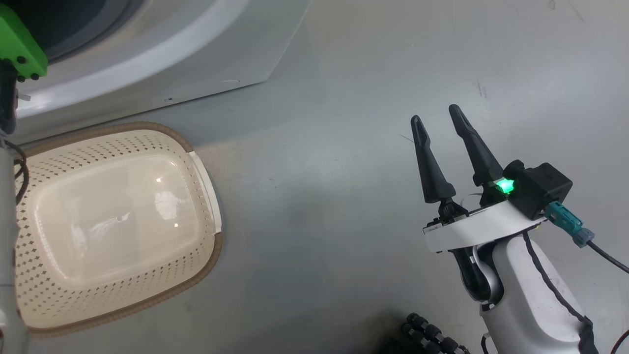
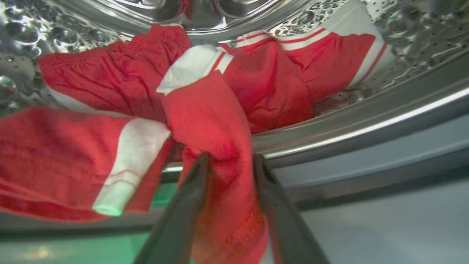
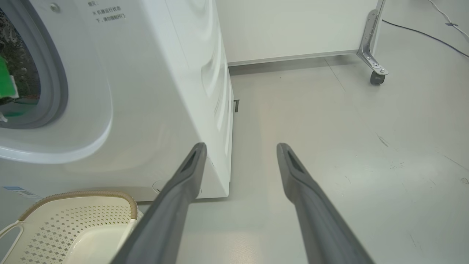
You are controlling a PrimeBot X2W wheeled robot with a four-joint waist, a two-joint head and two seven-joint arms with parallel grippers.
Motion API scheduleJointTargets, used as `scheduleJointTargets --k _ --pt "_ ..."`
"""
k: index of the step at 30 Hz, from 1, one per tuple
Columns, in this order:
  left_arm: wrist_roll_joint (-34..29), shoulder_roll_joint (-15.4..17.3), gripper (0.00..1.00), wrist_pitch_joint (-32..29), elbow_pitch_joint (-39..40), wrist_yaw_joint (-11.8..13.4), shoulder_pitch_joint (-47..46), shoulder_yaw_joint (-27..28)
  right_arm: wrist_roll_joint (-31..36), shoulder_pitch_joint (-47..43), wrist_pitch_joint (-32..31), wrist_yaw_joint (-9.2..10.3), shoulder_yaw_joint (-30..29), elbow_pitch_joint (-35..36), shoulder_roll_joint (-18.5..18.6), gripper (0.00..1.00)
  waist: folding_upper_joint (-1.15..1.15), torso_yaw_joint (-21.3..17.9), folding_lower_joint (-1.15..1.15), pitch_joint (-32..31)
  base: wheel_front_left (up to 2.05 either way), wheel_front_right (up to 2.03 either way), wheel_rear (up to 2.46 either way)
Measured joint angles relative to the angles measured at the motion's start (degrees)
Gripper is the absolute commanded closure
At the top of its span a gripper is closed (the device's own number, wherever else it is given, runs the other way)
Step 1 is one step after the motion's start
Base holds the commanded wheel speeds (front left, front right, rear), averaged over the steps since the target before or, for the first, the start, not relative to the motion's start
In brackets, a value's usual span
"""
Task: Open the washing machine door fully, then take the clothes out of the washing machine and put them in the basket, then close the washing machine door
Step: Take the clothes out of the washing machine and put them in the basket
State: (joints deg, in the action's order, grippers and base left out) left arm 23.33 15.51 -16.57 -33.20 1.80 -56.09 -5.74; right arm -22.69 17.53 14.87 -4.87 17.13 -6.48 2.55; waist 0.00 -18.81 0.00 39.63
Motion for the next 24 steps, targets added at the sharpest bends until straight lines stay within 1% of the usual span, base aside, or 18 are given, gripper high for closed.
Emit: scheduleJointTargets --k 6,11,16,24 --pt "-0.5 0.0 1.0 -0.6 -1.7 0.0 -1.1 -0.4 0.0 0.8 0.0 0.01 0.0 -0.3 0.0 0.0 0.0 0.2 0.0 -0.1 0.0 0.0 0.0" --pt "-0.4 -0.8 1.0 0.2 -3.0 -0.1 -1.2 -0.6 0.2 0.8 0.0 0.07 -0.5 -0.7 0.0 0.0 0.0 0.7 0.0 -0.6 0.0 0.0 0.0" --pt "-0.4 -1.9 1.0 2.8 -3.2 -0.2 -1.2 -1.0 1.5 0.8 0.0 0.08 -1.4 -0.8 0.0 0.0 0.0 1.6 0.0 -1.1 0.0 0.0 0.0" --pt "-1.2 -3.3 1.0 9.4 -2.5 -0.2 -1.1 -1.2 3.3 0.8 0.0 0.07 -1.8 -1.4 0.0 0.0 0.0 3.7 0.0 -2.1 0.0 0.0 0.0"
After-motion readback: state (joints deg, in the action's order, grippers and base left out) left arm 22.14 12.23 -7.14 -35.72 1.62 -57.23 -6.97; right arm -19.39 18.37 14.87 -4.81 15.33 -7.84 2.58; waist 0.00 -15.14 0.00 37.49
